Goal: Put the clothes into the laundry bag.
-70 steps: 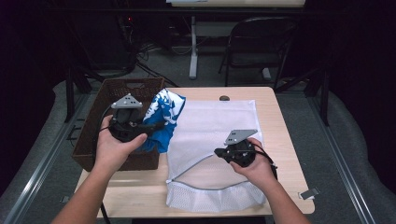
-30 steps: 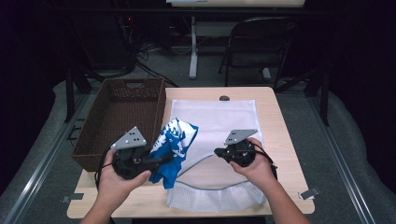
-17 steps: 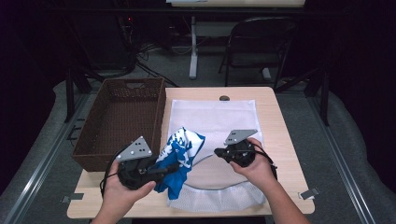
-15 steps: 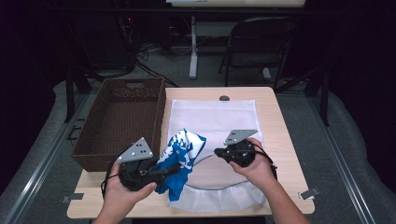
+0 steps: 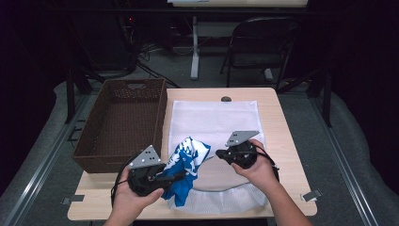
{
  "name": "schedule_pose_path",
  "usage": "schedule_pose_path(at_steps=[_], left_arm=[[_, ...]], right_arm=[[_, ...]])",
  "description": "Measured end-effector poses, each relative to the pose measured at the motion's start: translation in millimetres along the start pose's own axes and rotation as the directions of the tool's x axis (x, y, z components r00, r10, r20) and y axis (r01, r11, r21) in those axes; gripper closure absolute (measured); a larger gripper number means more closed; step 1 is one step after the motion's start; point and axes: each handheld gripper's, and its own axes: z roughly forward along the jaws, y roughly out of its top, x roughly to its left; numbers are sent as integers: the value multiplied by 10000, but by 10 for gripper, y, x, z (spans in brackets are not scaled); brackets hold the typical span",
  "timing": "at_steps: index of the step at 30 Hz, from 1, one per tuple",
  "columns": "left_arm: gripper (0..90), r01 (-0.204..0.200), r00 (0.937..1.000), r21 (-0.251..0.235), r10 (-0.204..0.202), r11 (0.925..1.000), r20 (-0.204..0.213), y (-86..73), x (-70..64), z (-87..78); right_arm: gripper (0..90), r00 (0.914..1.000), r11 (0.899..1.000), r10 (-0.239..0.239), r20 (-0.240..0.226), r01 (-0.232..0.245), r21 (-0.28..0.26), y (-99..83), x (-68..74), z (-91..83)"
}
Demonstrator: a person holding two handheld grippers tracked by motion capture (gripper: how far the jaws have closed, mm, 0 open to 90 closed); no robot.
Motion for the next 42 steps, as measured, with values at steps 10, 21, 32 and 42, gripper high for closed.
schedule_pose_path(at_steps=[10,21,32,42], left_arm=[[644,11,10000,47,-11,10000,-18,-118,17,117],[644,213,9993,319,-222,9993,291,-253,78,266],[643,156,9991,594,-179,9981,385,-378,91,397],[643,0,9983,953,-55,9954,574,-464,54,548]], right_arm=[[888,10000,10000,1,5,-1,-4,0,5,1],[888,10000,10000,-18,0,18,17,1,12,10],[888,10000,10000,-14,4,14,11,2,16,11],[888,10000,10000,-64,-4,64,-2,6,19,13]])
